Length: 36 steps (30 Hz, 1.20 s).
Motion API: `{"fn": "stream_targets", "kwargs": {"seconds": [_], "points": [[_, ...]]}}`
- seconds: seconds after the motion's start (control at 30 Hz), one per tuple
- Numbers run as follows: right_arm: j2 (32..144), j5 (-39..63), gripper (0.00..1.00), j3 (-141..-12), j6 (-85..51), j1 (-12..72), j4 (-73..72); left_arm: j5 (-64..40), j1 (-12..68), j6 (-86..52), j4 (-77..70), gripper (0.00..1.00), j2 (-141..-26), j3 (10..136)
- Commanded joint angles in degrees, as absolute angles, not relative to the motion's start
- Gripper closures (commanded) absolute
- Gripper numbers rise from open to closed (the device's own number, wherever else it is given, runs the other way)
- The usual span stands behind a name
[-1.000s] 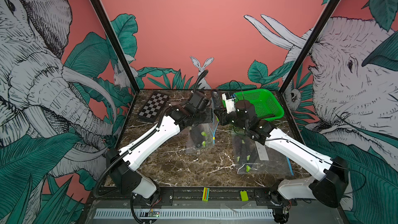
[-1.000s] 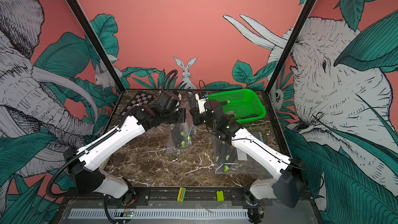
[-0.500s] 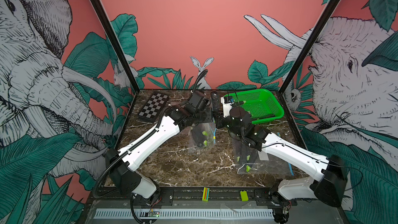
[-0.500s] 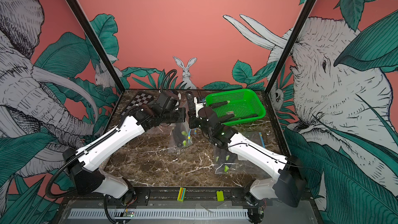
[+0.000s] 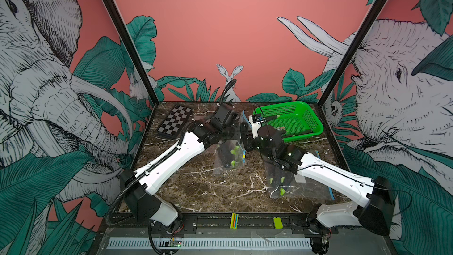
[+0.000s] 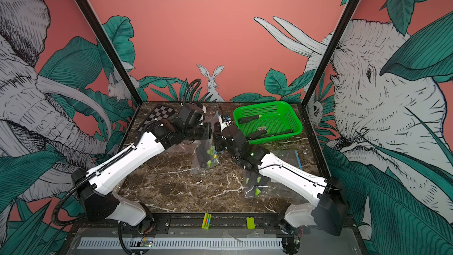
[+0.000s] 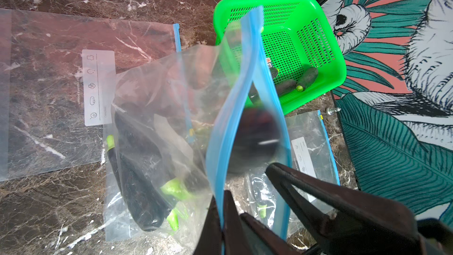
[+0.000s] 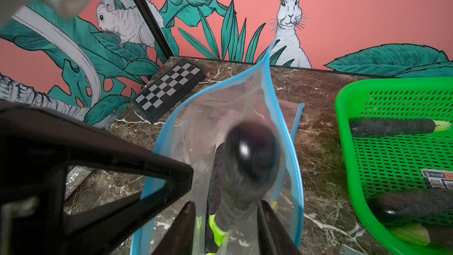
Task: Place the eggplant in a zip-top bag and seal the zipper
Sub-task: Place the eggplant in the zipper food storage bag, then zip the zipper on the zipper food storage bag.
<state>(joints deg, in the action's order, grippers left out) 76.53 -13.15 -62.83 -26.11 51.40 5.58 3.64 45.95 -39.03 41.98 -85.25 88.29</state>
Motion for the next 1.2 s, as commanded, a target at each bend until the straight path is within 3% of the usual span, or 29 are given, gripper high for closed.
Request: {"fn": "stream_targets", "kwargs": {"seconds": [0.0,0.2,0.4,0.6,0.9,1.17], "points": [[74.31,-14.5,0.55,-63.81,-25.36,51.68,6.75,3.81,45.81,-39.46,41.13,1.0,-82.79,88.86],[70.41,-15.03,0.48,-64.89,-23.86,51.42,11.53,4.31,45.84,-39.37,41.66,1.0,-82.36,88.78],[65.93,-9.6,0.29,-66.83,-22.16,47.89,19.28,4.73,45.8,-39.56,41.31,1.0,-82.27,88.86],[58.41,-0.05,0.11,-59.69,-18.68,45.39,17.24,6.62,45.79,-42.63,40.96,1.0,-82.11,89.38],[50.69,12.7,0.28,-54.36,-11.87,45.0,14.53,11.99,45.79,-50.02,40.16,1.0,-81.77,95.62],[49.73,13.8,0.27,-52.57,-6.68,45.0,10.76,10.38,45.84,-54.2,37.89,1.0,-81.32,97.56]]}}
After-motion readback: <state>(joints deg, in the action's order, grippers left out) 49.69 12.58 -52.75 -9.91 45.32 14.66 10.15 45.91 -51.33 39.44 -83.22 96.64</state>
